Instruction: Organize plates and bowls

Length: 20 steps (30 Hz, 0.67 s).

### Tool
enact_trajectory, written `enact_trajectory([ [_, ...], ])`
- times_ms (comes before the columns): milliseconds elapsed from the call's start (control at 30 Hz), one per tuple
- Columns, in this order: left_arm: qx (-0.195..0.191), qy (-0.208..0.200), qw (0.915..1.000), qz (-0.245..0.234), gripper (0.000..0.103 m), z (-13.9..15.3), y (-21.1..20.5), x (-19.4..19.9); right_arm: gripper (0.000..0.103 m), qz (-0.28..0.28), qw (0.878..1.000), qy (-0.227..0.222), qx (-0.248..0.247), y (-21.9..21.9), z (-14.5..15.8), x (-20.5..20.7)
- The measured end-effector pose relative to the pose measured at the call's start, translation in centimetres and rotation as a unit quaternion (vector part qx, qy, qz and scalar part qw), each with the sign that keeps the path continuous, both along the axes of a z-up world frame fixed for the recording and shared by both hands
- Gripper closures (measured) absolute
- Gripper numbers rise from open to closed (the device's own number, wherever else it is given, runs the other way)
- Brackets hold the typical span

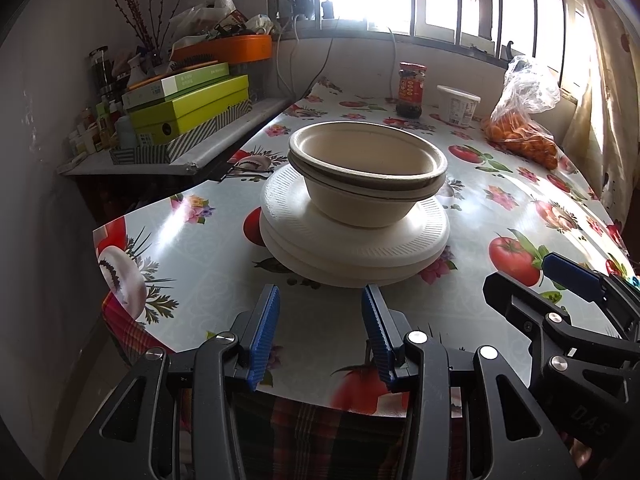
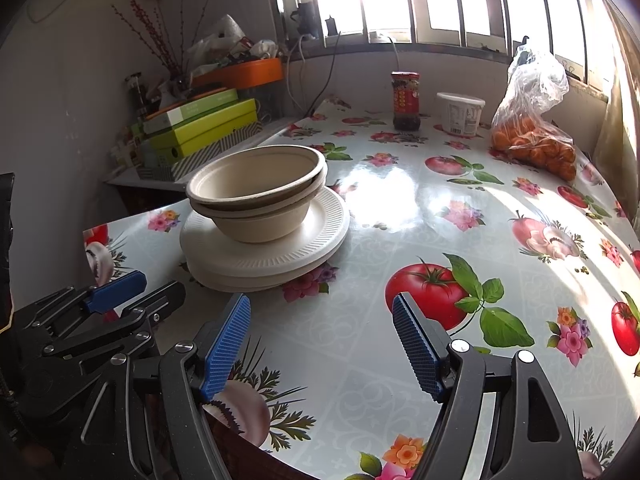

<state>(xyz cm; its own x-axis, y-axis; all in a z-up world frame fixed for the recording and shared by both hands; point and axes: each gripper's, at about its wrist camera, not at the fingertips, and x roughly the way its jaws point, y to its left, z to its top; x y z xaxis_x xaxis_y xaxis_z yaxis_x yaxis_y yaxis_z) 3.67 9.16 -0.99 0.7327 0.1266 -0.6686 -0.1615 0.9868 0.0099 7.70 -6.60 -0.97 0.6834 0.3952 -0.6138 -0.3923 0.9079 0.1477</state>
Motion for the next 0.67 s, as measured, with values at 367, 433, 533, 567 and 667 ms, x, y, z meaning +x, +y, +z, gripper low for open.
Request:
enact_trajectory([
  [367, -0.003, 0.002, 1.0, 0.001, 0.059, -0.08, 0.07, 0.19, 0.028, -0.001, 1.0, 0.0, 0.001, -0.07, -0.01, 0.05],
  [433, -0.003, 0.004, 1.0, -0.001, 0.059, -0.07, 0.05, 0.23, 0.028, -0.001, 1.0, 0.0, 0.002, -0.07, 0.03, 0.07],
  [533, -0.001, 0.003, 1.0, -0.001, 0.059, -0.04, -0.02, 0.24, 0.028, -0.003, 1.0, -0.001, 0.003, -0.14, 0.23, 0.13],
  [567, -0.001, 0.003, 1.0, -0.002, 0.059, -0.01, -0.08, 0.26, 0.028, -0.004, 1.0, -0.001, 0.004, -0.23, 0.29, 0.1],
  [667, 0.002, 0.003, 1.0, -0.005, 0.059, 0.12, -0.26, 0.32, 0.028, -0.005, 1.0, -0.002, 0.007, -0.38, 0.45, 0.05],
])
